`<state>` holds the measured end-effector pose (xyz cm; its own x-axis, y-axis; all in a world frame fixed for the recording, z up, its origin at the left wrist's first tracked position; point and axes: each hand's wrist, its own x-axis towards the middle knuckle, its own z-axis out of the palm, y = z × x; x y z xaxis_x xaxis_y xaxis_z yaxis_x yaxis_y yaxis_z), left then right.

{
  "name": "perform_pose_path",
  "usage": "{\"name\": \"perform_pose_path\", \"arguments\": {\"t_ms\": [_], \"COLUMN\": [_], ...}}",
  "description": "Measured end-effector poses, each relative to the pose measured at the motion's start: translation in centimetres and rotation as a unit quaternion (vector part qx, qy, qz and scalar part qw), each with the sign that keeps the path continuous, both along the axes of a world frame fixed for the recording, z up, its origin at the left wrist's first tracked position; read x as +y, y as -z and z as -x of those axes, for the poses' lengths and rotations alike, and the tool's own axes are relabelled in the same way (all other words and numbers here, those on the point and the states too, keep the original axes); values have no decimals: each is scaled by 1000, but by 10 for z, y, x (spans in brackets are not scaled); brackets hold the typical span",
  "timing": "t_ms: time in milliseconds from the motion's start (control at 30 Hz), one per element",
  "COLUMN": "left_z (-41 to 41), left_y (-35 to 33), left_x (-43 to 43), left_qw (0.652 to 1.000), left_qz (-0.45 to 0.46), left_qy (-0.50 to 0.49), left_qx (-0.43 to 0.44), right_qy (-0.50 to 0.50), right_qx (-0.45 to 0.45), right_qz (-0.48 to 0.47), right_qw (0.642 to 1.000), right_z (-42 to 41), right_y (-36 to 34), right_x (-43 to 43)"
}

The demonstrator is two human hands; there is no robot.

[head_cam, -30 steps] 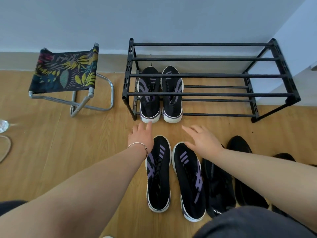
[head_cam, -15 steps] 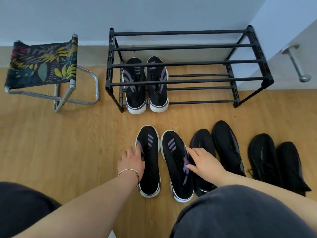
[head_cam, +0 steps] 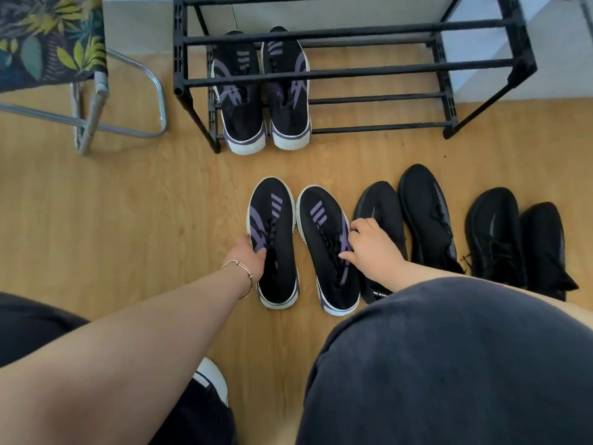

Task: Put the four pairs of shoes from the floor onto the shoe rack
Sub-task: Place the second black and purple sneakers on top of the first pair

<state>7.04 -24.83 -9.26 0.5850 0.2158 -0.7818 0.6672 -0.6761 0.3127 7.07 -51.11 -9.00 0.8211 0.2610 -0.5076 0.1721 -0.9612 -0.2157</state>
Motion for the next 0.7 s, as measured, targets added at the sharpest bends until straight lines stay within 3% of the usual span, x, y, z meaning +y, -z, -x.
{"name": "perform_pose_path", "arguments": {"t_ms": [200, 367, 700], "left_z": [3, -4, -45], "left_y": [10, 13, 5], "left_x": [7, 7, 15], "left_qw": [996, 987, 989], "left_qz": [48, 72, 37], "left_qy": [-79, -136, -124], "left_qx": [-11, -38, -77], "right_qy": [34, 107, 220], "right_qx": [11, 19, 11], "right_qz": [-13, -90, -162], "right_qw": [999, 990, 962], "right_z": [0, -4, -42], "right_y": [0, -3, 0], "right_x": [8, 16, 20]}}
